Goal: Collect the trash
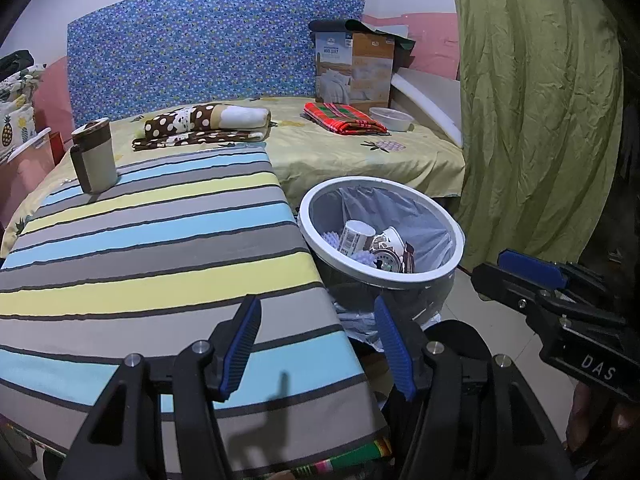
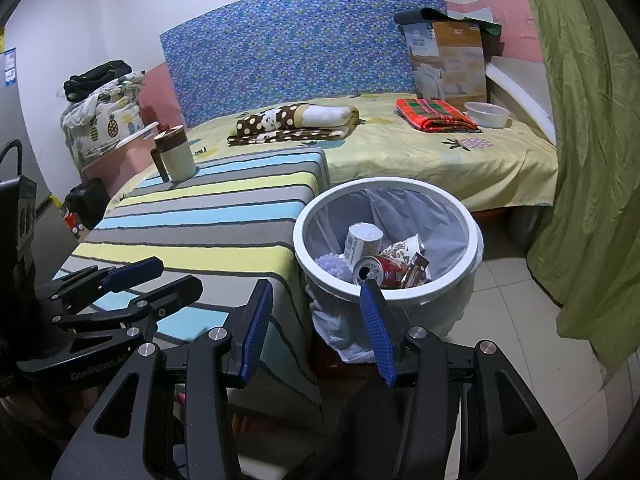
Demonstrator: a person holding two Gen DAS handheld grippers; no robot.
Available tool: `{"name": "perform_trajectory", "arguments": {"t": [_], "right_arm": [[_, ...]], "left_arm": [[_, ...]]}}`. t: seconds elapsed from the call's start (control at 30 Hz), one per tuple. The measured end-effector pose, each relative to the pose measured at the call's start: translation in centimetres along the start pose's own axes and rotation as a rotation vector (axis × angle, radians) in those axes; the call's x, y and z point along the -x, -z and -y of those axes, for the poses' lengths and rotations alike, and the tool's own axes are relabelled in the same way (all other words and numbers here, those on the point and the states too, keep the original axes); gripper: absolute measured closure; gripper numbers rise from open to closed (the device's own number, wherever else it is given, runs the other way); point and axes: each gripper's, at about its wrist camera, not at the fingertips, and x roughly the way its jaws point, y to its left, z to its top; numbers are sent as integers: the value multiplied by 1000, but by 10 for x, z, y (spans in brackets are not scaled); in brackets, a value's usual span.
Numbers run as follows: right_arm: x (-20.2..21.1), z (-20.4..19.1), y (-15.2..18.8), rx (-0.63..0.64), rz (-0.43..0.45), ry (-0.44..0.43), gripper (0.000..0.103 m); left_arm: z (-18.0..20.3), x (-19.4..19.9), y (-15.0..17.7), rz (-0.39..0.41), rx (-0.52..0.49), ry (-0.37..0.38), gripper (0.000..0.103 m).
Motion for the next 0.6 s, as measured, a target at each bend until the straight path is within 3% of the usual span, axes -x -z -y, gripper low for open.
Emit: {"name": "perform_trajectory", "arguments": {"t": [0.6], "right_arm": [[-4, 2, 2, -13, -12, -2, 55]], "left_arm": [[1, 0, 4, -2, 1, -2, 42]]}}
